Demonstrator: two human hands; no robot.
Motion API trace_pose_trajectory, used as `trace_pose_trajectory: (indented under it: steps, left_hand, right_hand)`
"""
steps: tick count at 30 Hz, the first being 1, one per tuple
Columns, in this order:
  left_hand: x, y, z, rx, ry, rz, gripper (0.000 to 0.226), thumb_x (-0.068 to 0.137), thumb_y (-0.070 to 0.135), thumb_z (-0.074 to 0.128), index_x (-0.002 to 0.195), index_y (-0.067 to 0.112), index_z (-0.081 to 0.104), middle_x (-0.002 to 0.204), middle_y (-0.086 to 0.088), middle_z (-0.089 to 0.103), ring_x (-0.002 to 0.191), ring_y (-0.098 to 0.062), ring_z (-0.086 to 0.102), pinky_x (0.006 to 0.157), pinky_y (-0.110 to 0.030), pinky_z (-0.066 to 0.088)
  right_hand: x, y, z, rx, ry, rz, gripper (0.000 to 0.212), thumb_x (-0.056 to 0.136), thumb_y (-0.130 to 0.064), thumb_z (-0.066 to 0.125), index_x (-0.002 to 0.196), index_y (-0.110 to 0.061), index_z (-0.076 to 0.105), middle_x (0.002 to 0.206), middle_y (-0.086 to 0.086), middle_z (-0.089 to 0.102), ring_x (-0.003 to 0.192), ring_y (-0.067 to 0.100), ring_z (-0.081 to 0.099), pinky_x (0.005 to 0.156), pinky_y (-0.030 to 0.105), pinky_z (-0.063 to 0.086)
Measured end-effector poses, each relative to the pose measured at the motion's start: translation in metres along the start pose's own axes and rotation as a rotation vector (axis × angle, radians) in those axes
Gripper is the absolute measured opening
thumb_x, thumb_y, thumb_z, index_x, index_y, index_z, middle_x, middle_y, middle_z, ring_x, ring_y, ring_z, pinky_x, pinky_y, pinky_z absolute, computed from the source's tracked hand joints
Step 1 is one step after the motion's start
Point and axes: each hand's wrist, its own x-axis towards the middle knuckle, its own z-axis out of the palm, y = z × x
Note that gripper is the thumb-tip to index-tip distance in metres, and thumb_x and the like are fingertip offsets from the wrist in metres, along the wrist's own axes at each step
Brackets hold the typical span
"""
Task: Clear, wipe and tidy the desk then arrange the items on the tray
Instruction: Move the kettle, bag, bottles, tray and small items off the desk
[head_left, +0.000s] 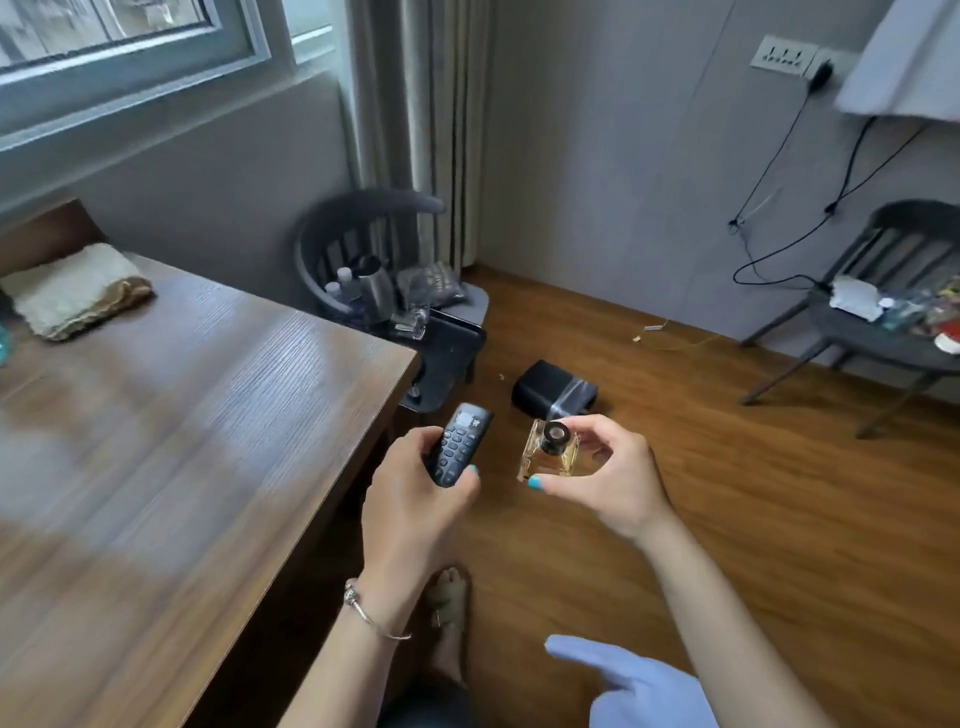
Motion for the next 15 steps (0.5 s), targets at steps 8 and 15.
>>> trace_pose_trajectory:
  steps: [8,15]
  left_hand:
    - [0.144,0.002,0.069,-0.046,-0.08,-0.126,0.053,0.075,0.029,0.07,0.126,0.028,0.053,0.114,0.013,0.057,0.102,-0.007,0.057,0.082,-0.024,0.044]
    - [0.24,0.005,0.121,-0.002,-0.003,-0.361,0.046,0.083,0.029,0.066,0.122,0.026,0.043,0.113,0.004,0.047,0.095,-0.024,0.06,0.072,-0.031,0.04]
  right_hand:
    - [0.174,0.042,0.012,-0.121,-0.085,0.111,0.058,0.052,-0.015,0.094,0.098,-0.035,0.066,0.098,-0.015,0.069,0.088,-0.007,0.061,0.076,0.006,0.042]
    - [0.301,0.087,0.035,-0.112,-0.29,0.21,0.056,0.056,-0.012,0.093,0.098,-0.037,0.065,0.095,-0.019,0.069,0.087,-0.011,0.062,0.072,0.004,0.042]
